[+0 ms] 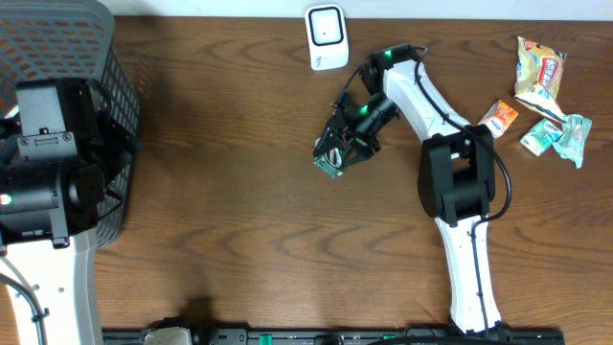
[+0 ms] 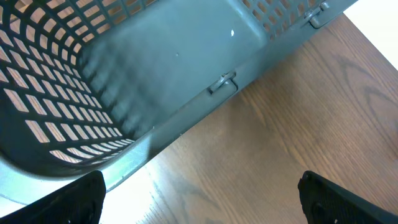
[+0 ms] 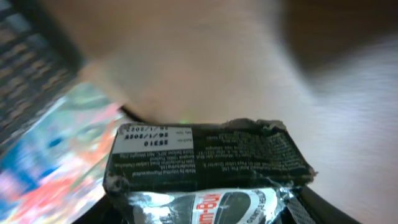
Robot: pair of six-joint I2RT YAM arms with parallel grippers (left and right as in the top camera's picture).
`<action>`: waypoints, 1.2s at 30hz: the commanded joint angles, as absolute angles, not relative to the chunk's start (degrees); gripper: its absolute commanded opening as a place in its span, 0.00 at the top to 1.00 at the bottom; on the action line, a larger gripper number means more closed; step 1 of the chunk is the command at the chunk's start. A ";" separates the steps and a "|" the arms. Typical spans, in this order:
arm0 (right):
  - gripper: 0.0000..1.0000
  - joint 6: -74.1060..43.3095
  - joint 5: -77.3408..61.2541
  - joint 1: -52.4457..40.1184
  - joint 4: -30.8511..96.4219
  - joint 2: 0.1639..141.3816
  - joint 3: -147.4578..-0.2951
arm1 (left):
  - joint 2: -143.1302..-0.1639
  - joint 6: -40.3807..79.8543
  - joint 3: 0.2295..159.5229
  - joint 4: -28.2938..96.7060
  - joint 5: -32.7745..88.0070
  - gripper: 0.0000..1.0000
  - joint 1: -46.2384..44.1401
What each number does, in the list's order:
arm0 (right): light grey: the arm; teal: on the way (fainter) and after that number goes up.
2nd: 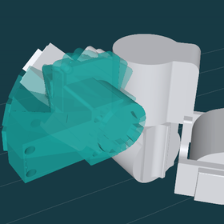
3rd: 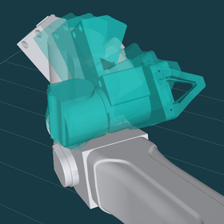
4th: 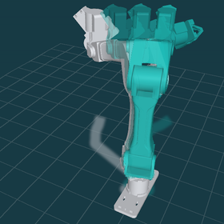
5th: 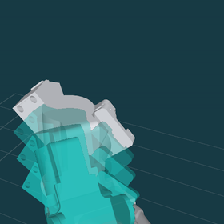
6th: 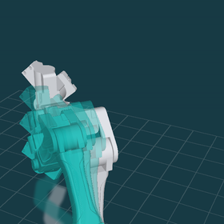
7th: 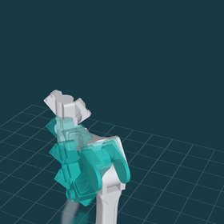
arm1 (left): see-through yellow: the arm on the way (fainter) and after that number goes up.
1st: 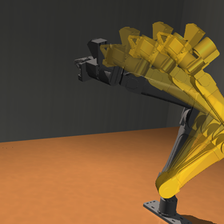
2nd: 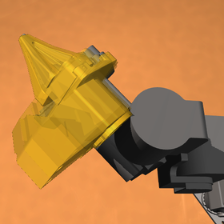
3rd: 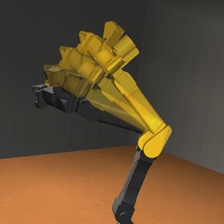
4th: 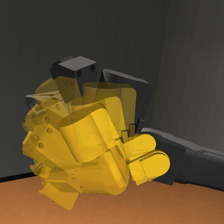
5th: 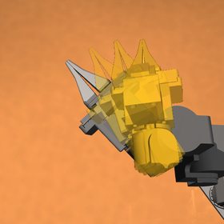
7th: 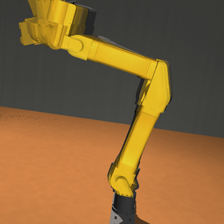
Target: Scan the item barcode
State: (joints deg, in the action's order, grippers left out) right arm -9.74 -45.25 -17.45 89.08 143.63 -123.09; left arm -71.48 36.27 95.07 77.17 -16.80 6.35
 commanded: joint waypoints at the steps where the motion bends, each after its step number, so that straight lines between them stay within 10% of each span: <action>1: 0.45 -20.27 -20.49 -18.92 88.25 143.72 -122.89 | -71.53 37.17 94.76 77.34 -17.37 0.02 6.63; 8: 0.08 -20.32 -9.23 -20.25 92.29 143.70 -124.40 | -71.53 37.17 94.76 77.34 -17.37 0.02 6.63; 13: 0.07 -19.77 -8.14 -20.34 97.56 143.59 -128.11 | -71.53 37.19 94.76 77.34 -17.37 0.02 6.63; 19: 0.31 -19.25 -8.49 -23.07 97.41 141.25 -129.91 | -71.53 37.17 94.76 77.34 -17.37 0.03 6.63; 22: 0.69 -19.86 -8.75 -25.63 94.89 141.10 -130.45 | -71.53 37.17 94.76 77.34 -17.37 0.02 6.63; 26: 0.93 -20.38 -7.42 -28.95 91.81 141.12 -130.28 | -71.53 37.17 94.76 77.34 -17.37 0.02 6.63; 36: 0.98 -28.32 -0.91 -34.20 87.96 141.14 -126.96 | -71.53 37.19 94.76 77.34 -17.37 0.02 6.63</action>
